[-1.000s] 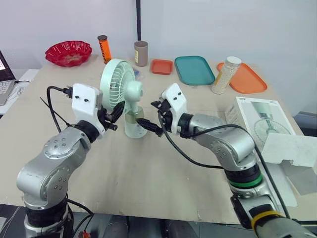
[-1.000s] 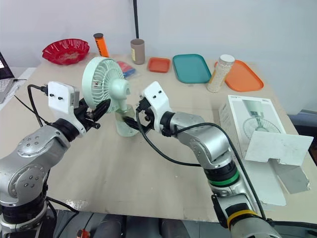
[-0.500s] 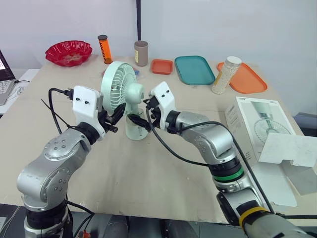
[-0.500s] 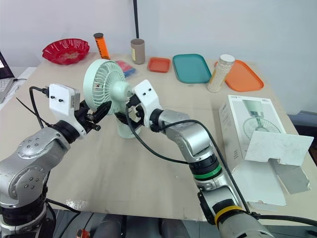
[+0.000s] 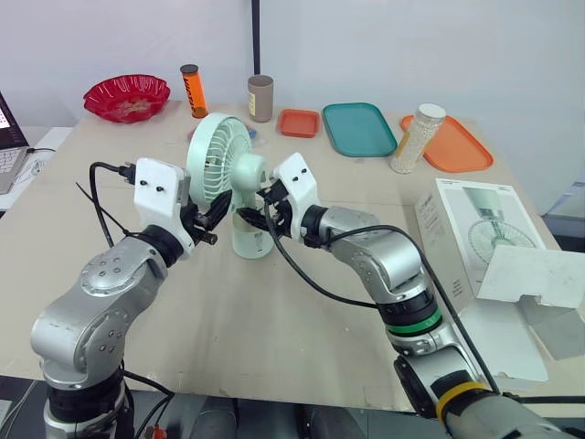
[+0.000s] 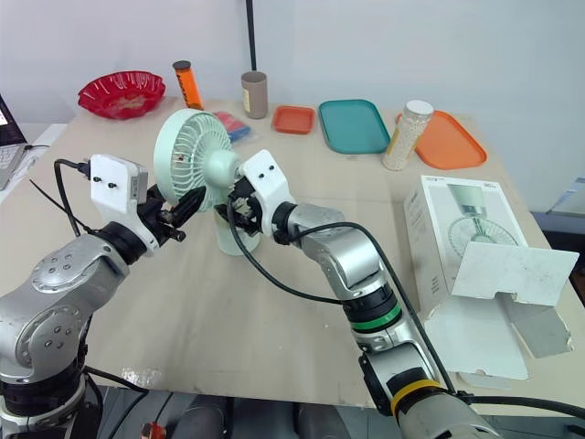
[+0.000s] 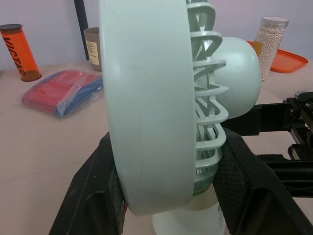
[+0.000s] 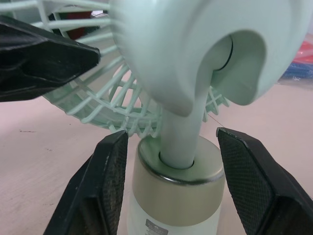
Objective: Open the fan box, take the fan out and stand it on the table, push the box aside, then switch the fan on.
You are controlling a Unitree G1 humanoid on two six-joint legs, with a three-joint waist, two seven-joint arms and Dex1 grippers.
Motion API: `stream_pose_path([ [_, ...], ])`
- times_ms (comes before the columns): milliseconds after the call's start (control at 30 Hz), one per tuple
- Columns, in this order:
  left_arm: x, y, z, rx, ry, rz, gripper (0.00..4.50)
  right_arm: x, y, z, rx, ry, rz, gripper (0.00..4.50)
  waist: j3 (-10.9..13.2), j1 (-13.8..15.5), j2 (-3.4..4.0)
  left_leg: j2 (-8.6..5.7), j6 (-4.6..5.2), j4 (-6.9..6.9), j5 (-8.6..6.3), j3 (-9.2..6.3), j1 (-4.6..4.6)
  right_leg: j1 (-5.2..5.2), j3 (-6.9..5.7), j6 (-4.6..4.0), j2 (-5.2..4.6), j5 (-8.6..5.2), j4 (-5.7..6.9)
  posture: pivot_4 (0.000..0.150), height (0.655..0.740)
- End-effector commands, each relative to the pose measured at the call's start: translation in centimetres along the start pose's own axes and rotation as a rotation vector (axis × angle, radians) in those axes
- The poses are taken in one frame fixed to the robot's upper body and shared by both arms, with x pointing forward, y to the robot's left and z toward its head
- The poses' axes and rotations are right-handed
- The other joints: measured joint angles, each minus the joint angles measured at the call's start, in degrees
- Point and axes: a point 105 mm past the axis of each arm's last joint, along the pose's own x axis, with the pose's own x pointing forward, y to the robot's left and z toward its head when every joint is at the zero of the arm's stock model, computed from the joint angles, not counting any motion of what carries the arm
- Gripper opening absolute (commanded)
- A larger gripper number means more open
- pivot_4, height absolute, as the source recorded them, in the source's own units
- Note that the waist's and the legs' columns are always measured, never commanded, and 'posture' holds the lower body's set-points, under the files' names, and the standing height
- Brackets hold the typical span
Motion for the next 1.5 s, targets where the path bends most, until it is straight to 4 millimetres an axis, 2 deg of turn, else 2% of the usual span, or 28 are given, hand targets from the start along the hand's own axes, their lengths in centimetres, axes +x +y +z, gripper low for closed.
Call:
stream_pose_path([
  [33, -0.4, -0.8, 2.3, 0.042, -0.100, -0.032, 1.90, 0.0, 0.1, 1.4, -0.013, -0.053, 0.002, 2.95, 0.00, 0.00, 0.00, 0.00, 0.00, 0.00, 0.00, 0.00, 0.00, 0.00, 0.00, 0.00, 0.00, 0.00, 0.00, 0.150, 0.7400],
  [633, -0.5, -1.0, 2.1, 0.037, -0.094, -0.032, 1.90, 0.4, -0.2, 1.6, 0.010, -0.059, -0.008, 2.95, 0.00, 0.00, 0.00, 0.00, 0.00, 0.00, 0.00, -0.01, 0.00, 0.00, -0.01, 0.00, 0.00, 0.00, 0.01, 0.150, 0.7400],
  [867, -0.5, -1.0, 2.0, 0.033, -0.089, -0.038, 1.90, 0.4, -0.7, 2.5, 0.015, -0.094, -0.031, 2.95, 0.00, -0.01, 0.00, 0.00, 0.00, 0.00, 0.00, 0.00, 0.00, 0.00, -0.01, 0.00, 0.00, 0.00, 0.01, 0.150, 0.7400],
  [1333, -0.4, -1.2, 1.6, 0.020, -0.077, -0.047, 1.90, 0.6, -0.6, 2.9, 0.030, -0.112, -0.023, 2.95, 0.00, -0.01, 0.00, 0.00, 0.00, 0.00, 0.00, -0.01, -0.01, 0.00, -0.01, -0.01, 0.00, 0.00, 0.01, 0.150, 0.7400],
  [1367, -0.4, -1.3, 1.6, 0.019, -0.077, -0.048, 1.90, 0.6, -0.6, 2.9, 0.030, -0.111, -0.023, 2.38, 0.00, -0.02, 0.00, 0.00, 0.00, 0.00, 0.00, -0.01, -0.01, 0.00, -0.01, -0.01, 0.00, 0.00, 0.01, 0.150, 0.7400],
  [1400, -0.4, -1.3, 1.6, 0.019, -0.076, -0.048, 1.90, 0.6, -0.6, 2.9, 0.031, -0.110, -0.022, 2.10, 0.00, -0.03, 0.00, 0.00, 0.00, 0.00, 0.00, -0.01, 0.00, -0.01, -0.01, -0.01, 0.00, 0.00, 0.01, 0.150, 0.7400],
  [1500, -0.4, -1.3, 1.6, 0.018, -0.076, -0.047, 1.90, 0.6, -0.6, 2.9, 0.030, -0.110, -0.023, 2.10, 0.00, -0.02, 0.00, 0.00, 0.00, 0.00, 0.00, -0.02, -0.01, -0.01, -0.02, -0.01, 0.00, 0.00, 0.02, 0.150, 0.7400],
])
